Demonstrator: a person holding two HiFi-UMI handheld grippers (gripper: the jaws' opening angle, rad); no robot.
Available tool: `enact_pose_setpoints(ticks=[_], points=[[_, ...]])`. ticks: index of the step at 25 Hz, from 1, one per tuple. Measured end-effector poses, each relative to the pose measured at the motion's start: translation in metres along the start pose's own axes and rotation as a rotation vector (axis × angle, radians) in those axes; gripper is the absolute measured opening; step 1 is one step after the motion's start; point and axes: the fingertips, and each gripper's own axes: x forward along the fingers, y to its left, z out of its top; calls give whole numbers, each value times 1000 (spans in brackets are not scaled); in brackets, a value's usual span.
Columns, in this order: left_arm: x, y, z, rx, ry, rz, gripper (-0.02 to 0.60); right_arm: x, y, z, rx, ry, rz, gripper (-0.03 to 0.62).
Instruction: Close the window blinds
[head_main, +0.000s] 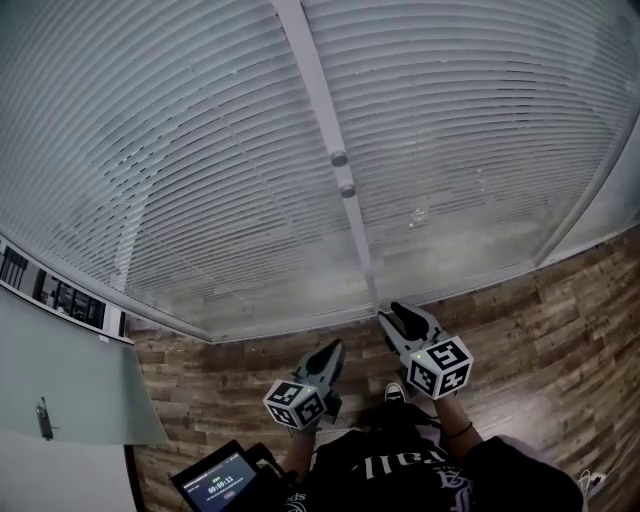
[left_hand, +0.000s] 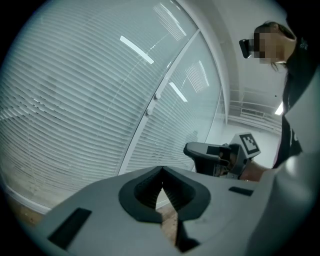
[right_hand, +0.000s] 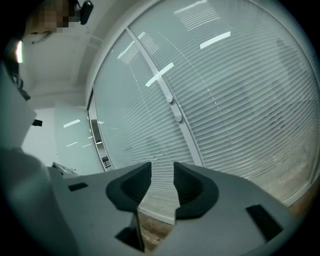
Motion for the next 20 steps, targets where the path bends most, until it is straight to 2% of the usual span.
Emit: enact_pose_setpoints(ticks=[5,9,15,20], points=[[-49,-24,-11,39,-25,-31,5,-34,47,-20,-24,-2,1,135],[-132,-42,-45,73,-26,-31,5,-71,109,-61,21,-33,7,135],[-255,-40,-86,14,-34,6,5,-114,202,-118,82,-32,-18,135],[-330,-67,-115,-17,-64,12,5,-173,269,-165,82,32,-24,135]])
